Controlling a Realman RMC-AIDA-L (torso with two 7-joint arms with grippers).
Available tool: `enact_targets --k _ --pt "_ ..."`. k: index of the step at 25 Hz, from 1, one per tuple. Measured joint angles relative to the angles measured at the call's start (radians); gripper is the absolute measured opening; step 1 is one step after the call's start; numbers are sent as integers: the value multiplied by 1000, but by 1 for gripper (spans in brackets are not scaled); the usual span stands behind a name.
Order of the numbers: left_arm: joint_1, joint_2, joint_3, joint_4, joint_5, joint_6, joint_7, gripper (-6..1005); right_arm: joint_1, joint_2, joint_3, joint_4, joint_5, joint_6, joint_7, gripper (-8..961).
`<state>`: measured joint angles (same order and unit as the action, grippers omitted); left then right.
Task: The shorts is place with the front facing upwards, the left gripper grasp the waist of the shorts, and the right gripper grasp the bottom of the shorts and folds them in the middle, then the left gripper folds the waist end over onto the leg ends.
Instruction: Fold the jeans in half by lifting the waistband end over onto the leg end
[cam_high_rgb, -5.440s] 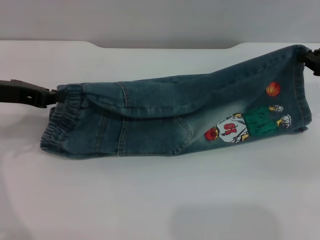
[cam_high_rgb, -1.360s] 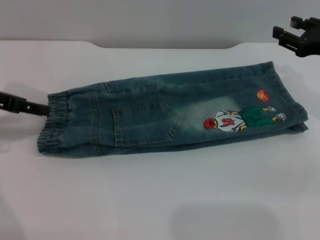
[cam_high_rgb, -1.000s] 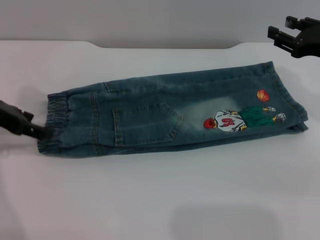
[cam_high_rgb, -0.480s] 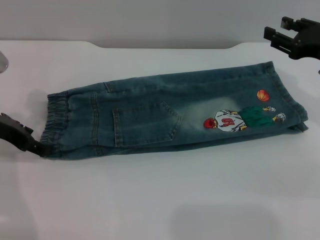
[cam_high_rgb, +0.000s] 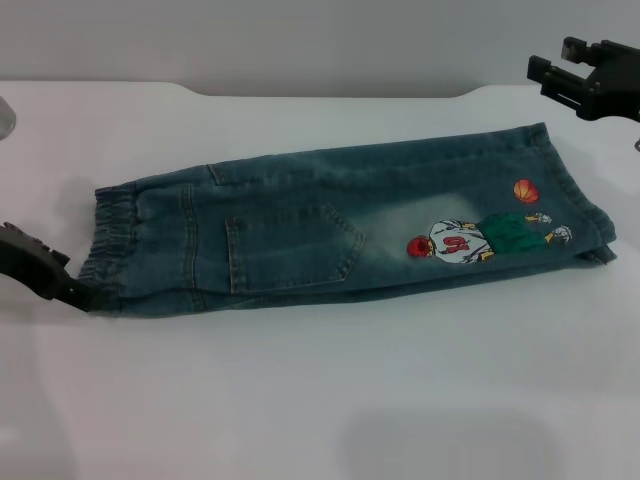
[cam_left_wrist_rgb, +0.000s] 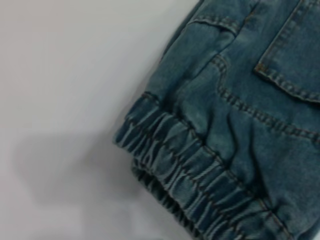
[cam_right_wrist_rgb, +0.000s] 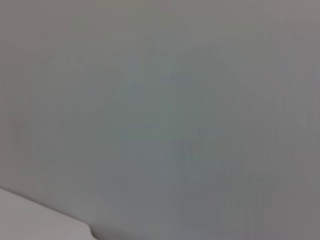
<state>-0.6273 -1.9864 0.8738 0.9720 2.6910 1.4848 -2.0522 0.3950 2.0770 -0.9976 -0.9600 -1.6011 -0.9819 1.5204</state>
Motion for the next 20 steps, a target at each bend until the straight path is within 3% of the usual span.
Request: enact_targets --k 8,20 --pt "7 2 -46 52 -37 86 15 845 -1 0 -5 5 11 0 0 533" --pt "0 0 -57 20 -35 61 26 846 -1 0 -7 22 52 -8 -28 533"
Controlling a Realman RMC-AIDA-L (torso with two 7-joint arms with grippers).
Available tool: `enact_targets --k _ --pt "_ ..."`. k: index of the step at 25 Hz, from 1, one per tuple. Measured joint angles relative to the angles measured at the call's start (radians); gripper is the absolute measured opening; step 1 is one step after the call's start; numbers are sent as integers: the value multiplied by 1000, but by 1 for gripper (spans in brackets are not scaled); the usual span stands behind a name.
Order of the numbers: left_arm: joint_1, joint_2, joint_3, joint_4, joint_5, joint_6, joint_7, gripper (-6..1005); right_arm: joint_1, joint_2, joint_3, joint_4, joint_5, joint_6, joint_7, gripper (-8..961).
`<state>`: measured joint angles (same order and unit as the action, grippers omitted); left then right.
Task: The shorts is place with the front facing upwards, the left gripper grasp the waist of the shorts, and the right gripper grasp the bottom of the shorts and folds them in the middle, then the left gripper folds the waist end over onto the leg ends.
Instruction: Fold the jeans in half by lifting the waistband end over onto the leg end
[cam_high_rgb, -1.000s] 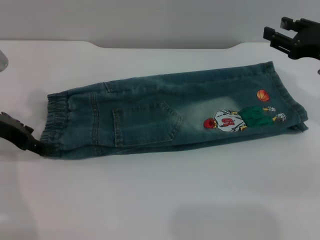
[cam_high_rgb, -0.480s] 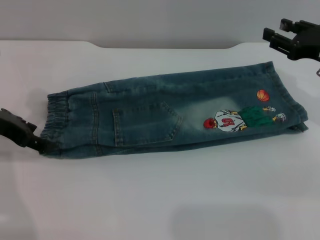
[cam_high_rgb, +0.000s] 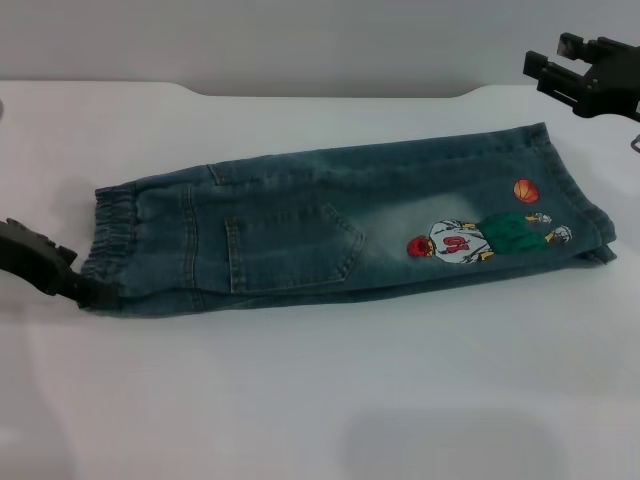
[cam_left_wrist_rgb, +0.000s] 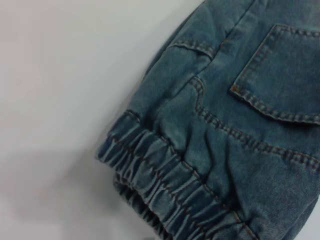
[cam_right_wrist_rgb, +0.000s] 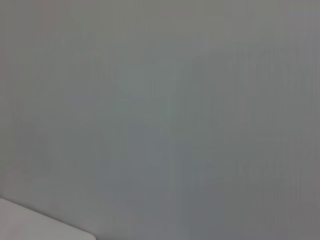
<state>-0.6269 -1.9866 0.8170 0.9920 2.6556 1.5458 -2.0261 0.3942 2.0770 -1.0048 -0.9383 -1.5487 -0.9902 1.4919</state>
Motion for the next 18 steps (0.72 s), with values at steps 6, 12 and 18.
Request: enact_targets --k 6,12,18 --pt "-2 -2 3 -27 3 -18 11 844 2 0 0 0 0 -1 -7 533" --pt "-5 -5 4 -48 4 -24 12 845 1 0 0 0 3 -6 -9 534" --pt "-5 -4 4 -66 4 -31 12 846 -1 0 0 -1 11 -10 -10 534"
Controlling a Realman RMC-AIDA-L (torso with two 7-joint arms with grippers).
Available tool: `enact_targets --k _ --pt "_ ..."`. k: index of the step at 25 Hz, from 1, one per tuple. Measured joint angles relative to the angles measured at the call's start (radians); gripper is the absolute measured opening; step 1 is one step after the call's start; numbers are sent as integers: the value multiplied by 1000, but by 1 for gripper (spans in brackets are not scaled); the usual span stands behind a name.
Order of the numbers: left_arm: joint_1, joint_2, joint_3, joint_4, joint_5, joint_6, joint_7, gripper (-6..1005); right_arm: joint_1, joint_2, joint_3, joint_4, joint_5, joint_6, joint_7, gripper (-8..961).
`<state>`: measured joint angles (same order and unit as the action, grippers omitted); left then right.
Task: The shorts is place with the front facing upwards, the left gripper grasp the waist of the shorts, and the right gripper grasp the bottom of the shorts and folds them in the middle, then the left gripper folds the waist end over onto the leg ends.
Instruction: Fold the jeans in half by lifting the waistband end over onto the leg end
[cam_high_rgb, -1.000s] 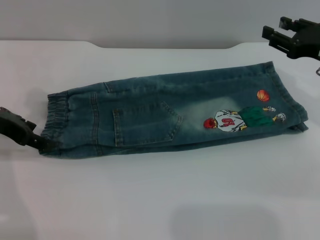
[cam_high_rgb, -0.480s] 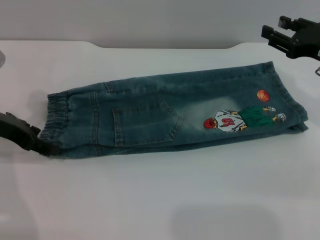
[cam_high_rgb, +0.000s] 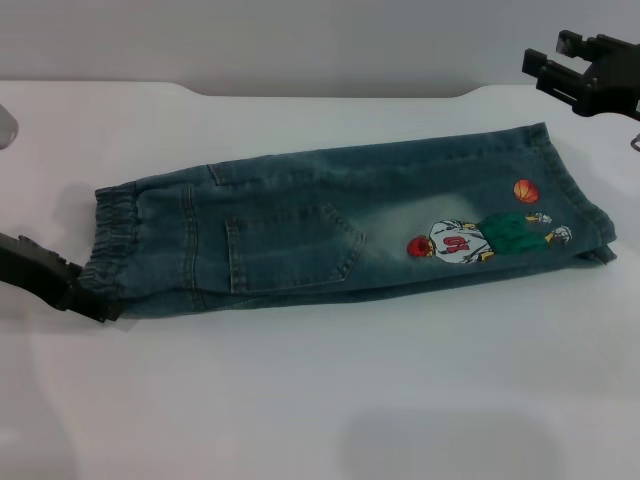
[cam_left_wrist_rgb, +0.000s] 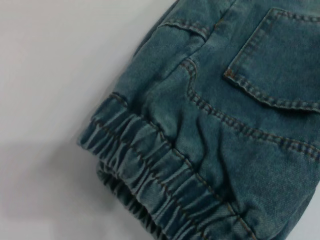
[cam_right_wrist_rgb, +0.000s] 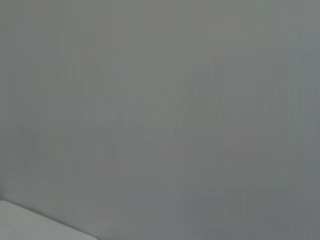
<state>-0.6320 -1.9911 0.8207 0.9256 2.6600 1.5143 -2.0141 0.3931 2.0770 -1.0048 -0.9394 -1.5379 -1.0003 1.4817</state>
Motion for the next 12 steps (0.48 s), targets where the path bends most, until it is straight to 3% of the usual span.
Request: enact_targets --k 12 --pt "0 -9 0 -2 0 -1 0 845 -3 0 1 1 0 0 -2 533"
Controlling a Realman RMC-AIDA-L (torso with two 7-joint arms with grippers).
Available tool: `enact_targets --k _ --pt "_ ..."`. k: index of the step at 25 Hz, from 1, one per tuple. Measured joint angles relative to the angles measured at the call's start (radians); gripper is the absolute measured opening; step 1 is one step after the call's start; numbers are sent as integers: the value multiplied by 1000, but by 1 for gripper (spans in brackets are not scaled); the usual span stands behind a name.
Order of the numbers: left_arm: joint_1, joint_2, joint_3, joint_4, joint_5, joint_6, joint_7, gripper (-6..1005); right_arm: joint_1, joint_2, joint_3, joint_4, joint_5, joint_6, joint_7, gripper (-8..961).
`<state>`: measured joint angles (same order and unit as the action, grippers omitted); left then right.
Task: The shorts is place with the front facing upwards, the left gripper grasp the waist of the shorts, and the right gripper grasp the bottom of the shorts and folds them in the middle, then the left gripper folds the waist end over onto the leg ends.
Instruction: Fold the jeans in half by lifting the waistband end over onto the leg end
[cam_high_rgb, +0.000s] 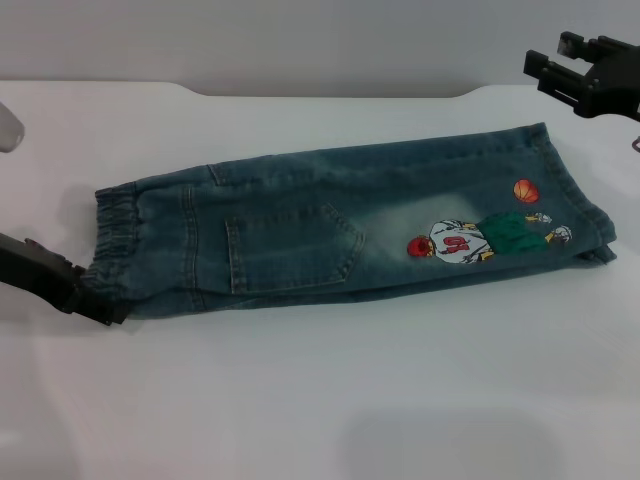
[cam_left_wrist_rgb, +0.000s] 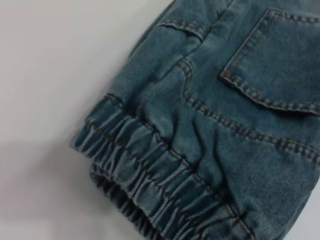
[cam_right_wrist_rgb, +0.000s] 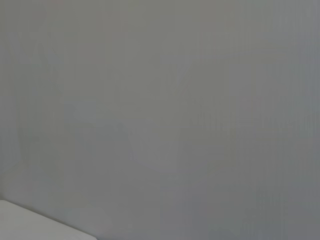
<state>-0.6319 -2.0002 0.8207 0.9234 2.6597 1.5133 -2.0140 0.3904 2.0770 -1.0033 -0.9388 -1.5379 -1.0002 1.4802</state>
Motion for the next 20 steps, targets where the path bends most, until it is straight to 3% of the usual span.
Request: enact_targets --k 11,15,18,20 --pt "4 -3 0 10 0 26 0 844 -4 0 1 0 0 0 0 534" --pt "5 -5 0 10 0 27 0 770 -5 0 2 0 0 0 0 534" --pt "6 -6 0 7 2 17 0 563 -7 0 4 0 0 -1 0 534" --pt "8 -6 0 7 3 3 -4 514 -7 0 5 0 -1 -3 0 533"
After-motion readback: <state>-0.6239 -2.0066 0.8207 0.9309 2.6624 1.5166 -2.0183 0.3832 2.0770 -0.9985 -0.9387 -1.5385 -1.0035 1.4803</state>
